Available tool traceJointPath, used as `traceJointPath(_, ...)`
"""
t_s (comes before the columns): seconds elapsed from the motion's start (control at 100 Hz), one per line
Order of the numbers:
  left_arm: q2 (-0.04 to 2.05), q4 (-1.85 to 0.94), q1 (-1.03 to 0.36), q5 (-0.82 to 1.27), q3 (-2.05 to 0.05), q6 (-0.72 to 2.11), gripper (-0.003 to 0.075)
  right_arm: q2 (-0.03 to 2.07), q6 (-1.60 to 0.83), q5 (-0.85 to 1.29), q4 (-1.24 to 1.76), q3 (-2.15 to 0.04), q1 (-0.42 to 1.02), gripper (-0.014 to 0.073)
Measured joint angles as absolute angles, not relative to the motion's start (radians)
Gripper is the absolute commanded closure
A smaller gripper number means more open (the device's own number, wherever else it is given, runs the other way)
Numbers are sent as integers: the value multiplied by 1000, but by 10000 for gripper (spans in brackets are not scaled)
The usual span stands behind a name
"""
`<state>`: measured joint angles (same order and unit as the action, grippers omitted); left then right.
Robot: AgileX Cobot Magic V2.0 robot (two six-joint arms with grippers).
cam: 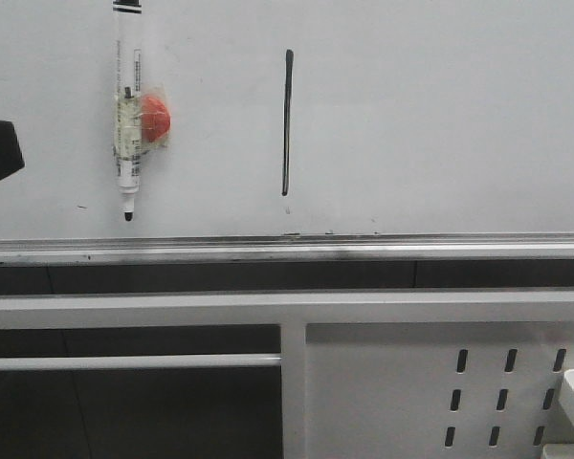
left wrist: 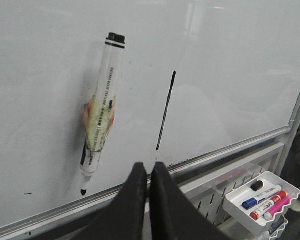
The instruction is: Write number 1 on whiteboard
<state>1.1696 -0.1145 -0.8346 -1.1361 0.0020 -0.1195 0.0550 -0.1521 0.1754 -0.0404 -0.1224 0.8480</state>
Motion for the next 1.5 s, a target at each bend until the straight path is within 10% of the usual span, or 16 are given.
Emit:
traceJointPath(0.43, 980, -179, -825, -1134, 2, 0, 740, 55, -152, 172, -40, -122, 848, 663)
traceJointPath(0.66, 629, 37, -591, -1133, 2, 23, 740, 53, -152, 172, -40, -122, 848, 663)
traceJointPath(1.04, 26, 206, -211, -292, 3, -309, 740, 53, -152, 172, -40, -122, 848, 663)
traceJointPath(1.5, -5, 206, -164, 51, 3, -320, 740, 53, -152, 168, -40, -122, 848, 663)
